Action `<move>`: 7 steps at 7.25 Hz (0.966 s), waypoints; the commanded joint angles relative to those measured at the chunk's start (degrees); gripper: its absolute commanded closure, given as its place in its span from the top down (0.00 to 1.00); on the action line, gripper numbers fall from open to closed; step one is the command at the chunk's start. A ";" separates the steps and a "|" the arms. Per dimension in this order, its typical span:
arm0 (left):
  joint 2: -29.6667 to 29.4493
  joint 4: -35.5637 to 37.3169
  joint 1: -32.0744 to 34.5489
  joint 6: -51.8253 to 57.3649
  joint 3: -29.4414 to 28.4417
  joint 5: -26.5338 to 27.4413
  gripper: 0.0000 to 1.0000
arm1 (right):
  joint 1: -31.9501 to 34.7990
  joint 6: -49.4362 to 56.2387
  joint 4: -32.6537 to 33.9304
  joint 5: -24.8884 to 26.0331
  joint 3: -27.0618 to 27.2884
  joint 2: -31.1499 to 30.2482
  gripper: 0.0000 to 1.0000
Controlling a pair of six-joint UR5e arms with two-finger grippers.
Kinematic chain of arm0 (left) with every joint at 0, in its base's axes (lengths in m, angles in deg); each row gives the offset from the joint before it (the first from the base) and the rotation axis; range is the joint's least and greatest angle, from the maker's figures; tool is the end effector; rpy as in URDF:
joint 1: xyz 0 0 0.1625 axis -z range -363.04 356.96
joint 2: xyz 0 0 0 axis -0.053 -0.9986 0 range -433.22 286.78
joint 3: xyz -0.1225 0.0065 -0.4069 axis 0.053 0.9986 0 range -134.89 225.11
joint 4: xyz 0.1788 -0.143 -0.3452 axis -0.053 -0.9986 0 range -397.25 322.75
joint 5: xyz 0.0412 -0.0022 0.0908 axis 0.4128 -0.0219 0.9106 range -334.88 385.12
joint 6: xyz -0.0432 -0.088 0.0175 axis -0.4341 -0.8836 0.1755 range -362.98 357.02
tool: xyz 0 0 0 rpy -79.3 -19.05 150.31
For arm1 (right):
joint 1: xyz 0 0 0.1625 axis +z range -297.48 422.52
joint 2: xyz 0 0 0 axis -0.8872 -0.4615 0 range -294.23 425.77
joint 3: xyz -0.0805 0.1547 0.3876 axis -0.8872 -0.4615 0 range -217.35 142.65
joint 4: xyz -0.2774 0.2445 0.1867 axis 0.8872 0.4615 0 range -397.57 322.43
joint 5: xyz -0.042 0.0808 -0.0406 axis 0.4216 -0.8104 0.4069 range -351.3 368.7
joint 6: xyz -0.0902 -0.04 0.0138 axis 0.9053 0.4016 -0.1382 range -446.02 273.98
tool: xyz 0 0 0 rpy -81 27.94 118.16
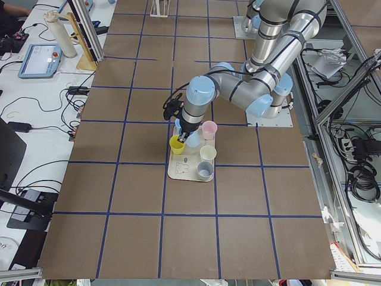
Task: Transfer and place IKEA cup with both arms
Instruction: 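Lower the cup onto the tray beside the other cups with the left gripper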
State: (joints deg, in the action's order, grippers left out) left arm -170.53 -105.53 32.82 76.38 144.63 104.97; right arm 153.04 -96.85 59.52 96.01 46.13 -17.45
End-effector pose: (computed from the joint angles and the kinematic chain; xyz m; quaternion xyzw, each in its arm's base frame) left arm 0.3470 -0.4370 0.3813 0.2209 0.9703 -0.0981 0.0042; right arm 0.1430 -0.5519 0.4958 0.0882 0.9940 -0.0570 0.0292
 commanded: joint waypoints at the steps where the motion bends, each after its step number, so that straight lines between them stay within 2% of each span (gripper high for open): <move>1: -5.06 1.57 -5.87 7.27 -0.47 -9.39 0.00 | 1.94 -0.07 -1.90 1.36 0.19 -0.28 1.00; 4: -12.09 2.01 -7.38 11.51 -0.73 -18.47 0.00 | 1.94 0.01 -1.91 1.29 0.11 -0.54 1.00; 7: -18.08 2.28 -9.58 13.88 -3.54 -20.34 0.00 | 1.94 0.54 -1.21 0.41 -0.50 -0.80 1.00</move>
State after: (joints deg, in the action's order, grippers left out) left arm -186.22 -103.35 23.90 88.97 142.35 85.16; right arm 154.95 -96.34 57.67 96.79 46.11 -18.16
